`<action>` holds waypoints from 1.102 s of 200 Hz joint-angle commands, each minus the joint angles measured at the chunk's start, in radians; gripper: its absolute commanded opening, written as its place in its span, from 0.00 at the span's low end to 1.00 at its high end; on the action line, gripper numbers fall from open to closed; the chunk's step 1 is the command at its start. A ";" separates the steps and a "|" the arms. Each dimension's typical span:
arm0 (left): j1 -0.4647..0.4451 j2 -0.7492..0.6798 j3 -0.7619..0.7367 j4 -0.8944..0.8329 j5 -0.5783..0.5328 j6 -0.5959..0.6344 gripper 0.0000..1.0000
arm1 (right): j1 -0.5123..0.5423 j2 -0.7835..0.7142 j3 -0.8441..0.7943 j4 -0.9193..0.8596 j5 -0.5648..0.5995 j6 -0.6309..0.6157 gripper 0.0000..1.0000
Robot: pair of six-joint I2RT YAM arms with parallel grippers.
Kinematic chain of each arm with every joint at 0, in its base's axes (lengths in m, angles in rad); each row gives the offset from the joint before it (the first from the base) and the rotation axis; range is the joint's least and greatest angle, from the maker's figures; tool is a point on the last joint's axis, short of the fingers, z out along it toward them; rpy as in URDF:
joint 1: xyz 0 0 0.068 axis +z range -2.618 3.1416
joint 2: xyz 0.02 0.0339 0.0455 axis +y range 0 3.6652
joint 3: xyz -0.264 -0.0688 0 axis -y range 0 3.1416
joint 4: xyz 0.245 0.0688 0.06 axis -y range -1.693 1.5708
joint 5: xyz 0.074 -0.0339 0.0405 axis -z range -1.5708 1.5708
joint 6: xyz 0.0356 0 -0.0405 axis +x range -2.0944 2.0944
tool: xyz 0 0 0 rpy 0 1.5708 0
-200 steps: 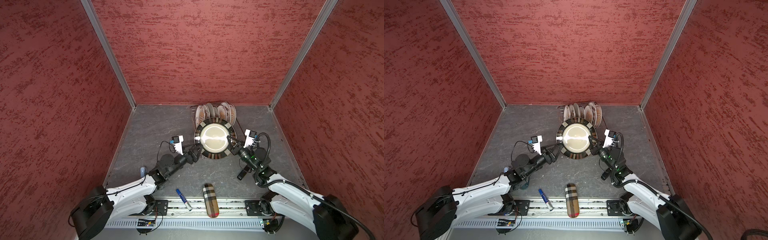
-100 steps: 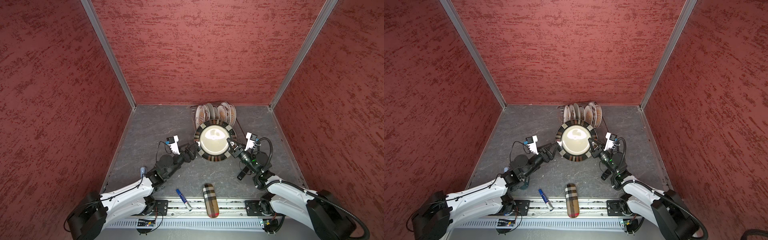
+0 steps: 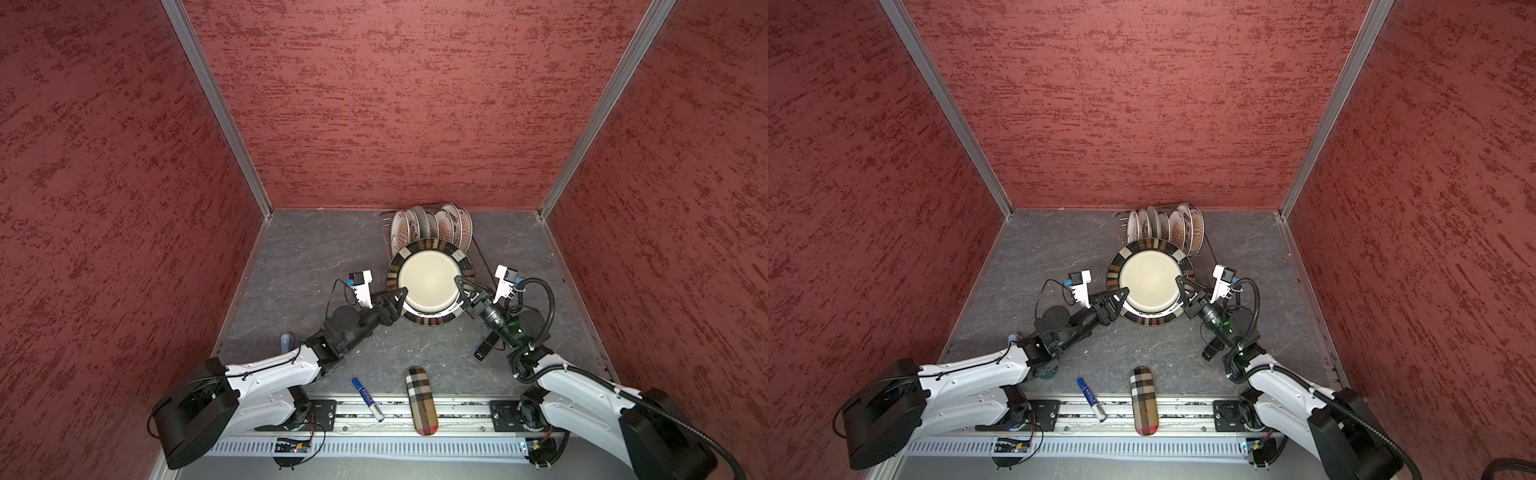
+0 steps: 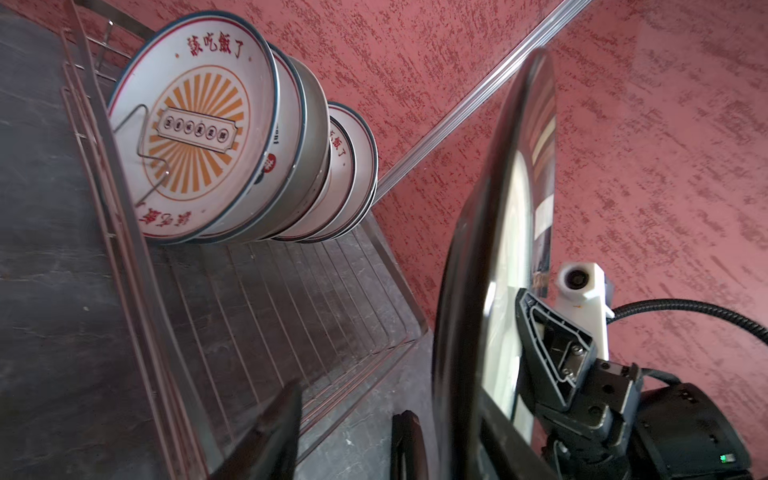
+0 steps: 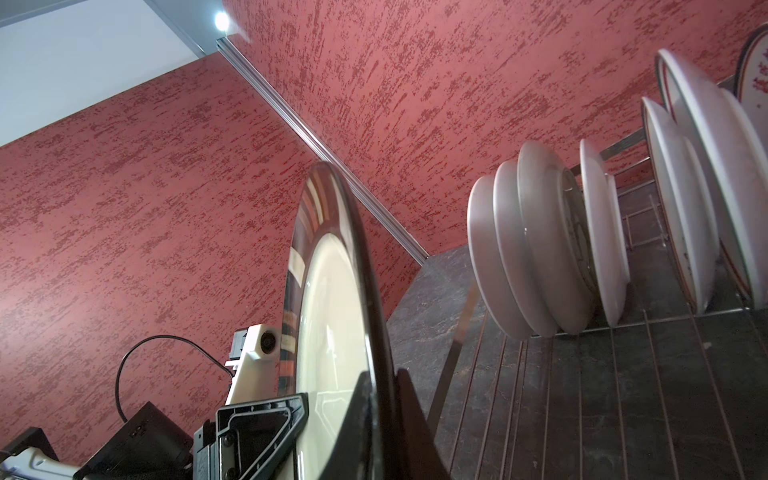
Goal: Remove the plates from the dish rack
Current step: 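Lay the striped plate flat with the left gripper while the right gripper withdraws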
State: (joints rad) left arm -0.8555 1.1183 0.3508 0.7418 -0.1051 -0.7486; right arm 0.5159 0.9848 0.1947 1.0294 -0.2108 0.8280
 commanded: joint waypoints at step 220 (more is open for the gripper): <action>0.056 -0.110 -0.020 0.037 0.001 -0.152 0.00 | 0.003 0.246 0.180 0.228 -0.125 0.038 0.83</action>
State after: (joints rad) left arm -0.8253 1.0267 0.3210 0.6880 -0.1394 -0.8494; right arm 0.5144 1.2156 0.3180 1.1606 -0.2897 0.8776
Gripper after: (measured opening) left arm 0.113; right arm 0.747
